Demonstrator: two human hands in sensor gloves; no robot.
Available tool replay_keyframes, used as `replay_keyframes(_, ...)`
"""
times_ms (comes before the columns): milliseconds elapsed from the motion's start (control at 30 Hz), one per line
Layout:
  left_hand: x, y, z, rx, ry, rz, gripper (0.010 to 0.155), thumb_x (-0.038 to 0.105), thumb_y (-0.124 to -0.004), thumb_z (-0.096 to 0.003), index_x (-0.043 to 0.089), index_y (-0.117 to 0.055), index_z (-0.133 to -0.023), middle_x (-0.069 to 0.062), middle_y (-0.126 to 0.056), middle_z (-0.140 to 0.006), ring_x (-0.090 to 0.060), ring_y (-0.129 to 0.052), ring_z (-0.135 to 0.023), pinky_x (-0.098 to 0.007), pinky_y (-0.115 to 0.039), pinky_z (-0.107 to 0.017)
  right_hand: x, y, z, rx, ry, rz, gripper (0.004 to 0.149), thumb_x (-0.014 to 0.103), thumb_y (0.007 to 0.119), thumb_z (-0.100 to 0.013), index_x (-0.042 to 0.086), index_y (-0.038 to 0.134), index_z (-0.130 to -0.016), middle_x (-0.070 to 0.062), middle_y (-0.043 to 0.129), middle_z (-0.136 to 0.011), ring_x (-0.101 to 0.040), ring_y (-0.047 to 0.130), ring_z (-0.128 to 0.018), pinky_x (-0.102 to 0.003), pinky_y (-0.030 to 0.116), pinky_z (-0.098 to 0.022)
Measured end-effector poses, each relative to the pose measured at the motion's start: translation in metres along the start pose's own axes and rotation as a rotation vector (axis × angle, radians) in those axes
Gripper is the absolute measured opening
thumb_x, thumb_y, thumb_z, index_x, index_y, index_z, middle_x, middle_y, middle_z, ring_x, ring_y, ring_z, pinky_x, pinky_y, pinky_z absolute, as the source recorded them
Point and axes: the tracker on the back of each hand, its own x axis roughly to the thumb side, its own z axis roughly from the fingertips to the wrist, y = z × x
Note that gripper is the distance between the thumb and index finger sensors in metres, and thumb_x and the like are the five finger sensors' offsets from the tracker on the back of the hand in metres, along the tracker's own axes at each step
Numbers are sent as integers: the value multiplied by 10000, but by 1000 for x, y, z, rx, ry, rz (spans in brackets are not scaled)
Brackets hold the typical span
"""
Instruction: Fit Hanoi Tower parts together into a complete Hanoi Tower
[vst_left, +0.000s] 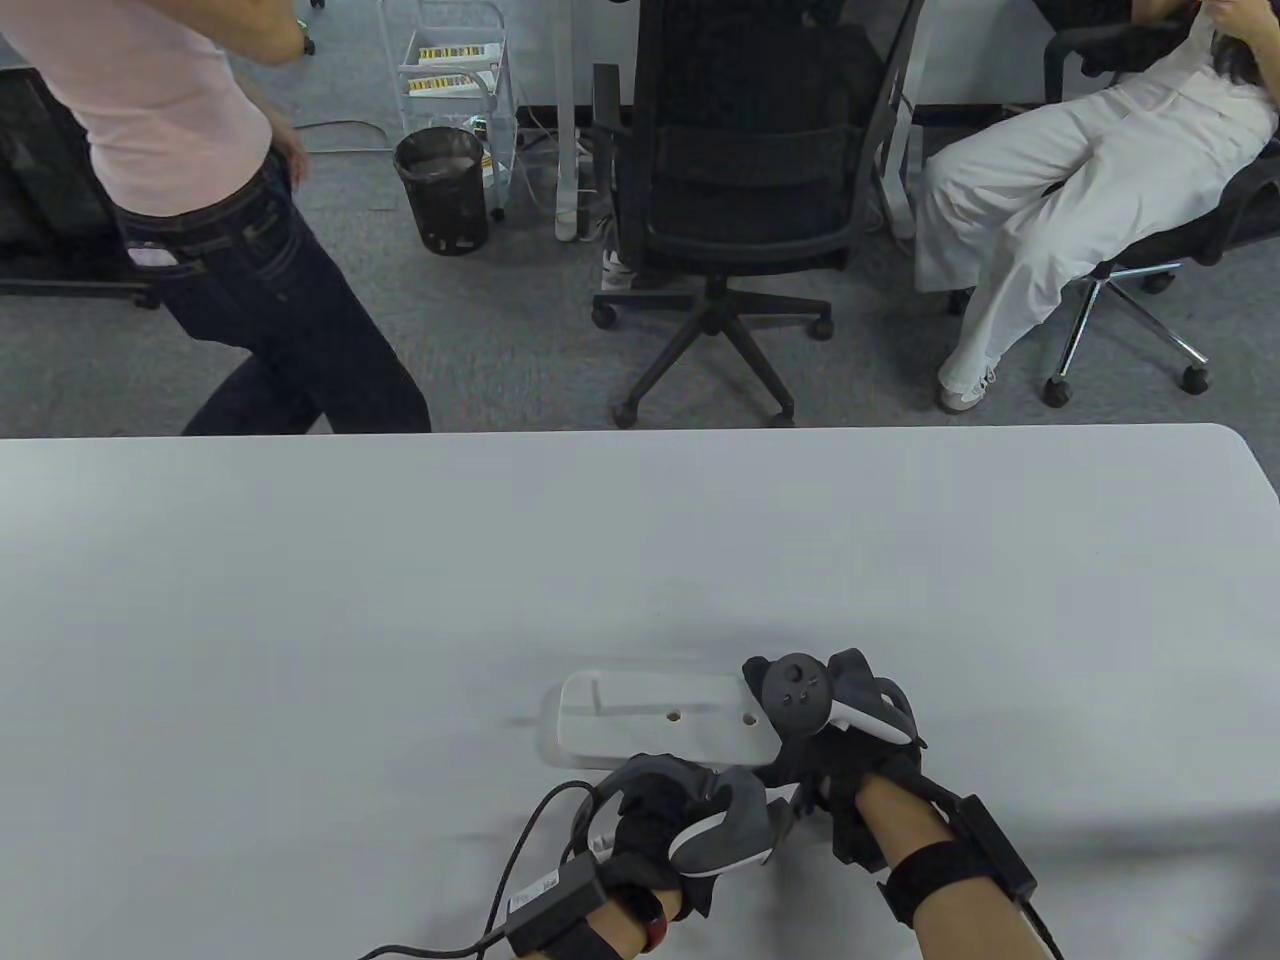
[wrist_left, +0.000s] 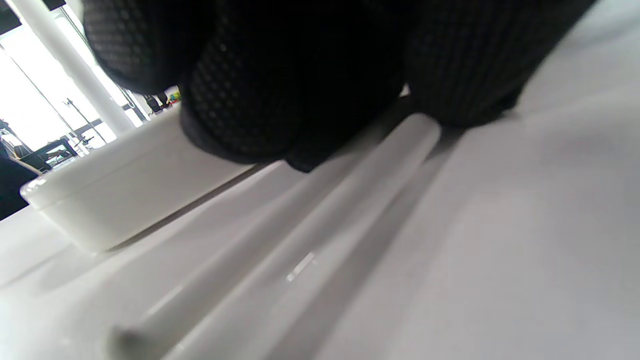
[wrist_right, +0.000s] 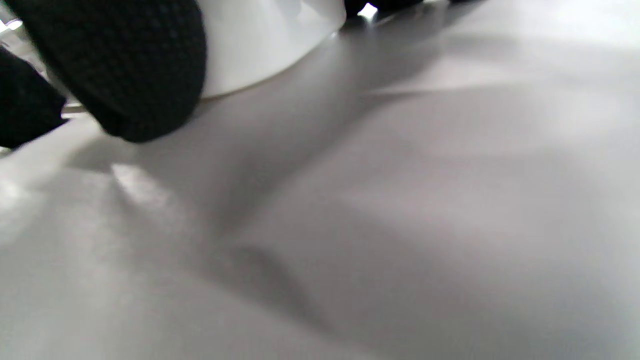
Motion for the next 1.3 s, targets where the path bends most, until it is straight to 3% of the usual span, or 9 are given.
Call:
replay_keyframes(400,6,-4,3,78,-56,-57,485,407,-913,-386,112,-984,-765,-100,-1085,-606,-289,-1083,-407,-451,-881,-421,-1,1,-1,-1,-1,-1,1109,439,933,-288,170,122,-994,-165,268,-1096,-436,324,-1011,-640,371,-709)
replay_keyframes(700,2,-8,3,157,-89,-62,499,455,-916,-347,130,-1002,-716,-82,-1091,-546,-258,-1080,-353,-432,-892,-393,-2,2,-2,0,2,0,1109,440,933,-288,170,121,-994,-164,268,-1096,-435,323,-1011,-640,371,-709)
replay_keyframes(967,-1,-10,3,154,-79,-71,506,482,-908,-327,158,-1002,-704,-65,-1092,-536,-239,-1081,-346,-423,-901,-392,-1,1,-1,1,6,1,1110,439,933,-288,169,121,-993,-166,267,-1095,-436,323,-1011,-640,372,-708)
replay_keyframes(1133,-14,-6,11,188,-72,-40,495,485,-905,-327,180,-1002,-704,-56,-1094,-541,-231,-1088,-350,-418,-911,-391,-1,1,-2,-1,4,-3,1109,440,933,-288,170,121,-994,-163,267,-1095,-434,322,-1011,-638,371,-708)
replay_keyframes(1300,-42,13,24,265,-48,67,493,485,-905,-322,188,-1001,-704,-52,-1096,-541,-227,-1093,-350,-414,-917,-391,-2,2,-2,-2,3,-5,1111,443,933,-286,170,121,-994,-164,269,-1095,-434,320,-1011,-638,369,-708)
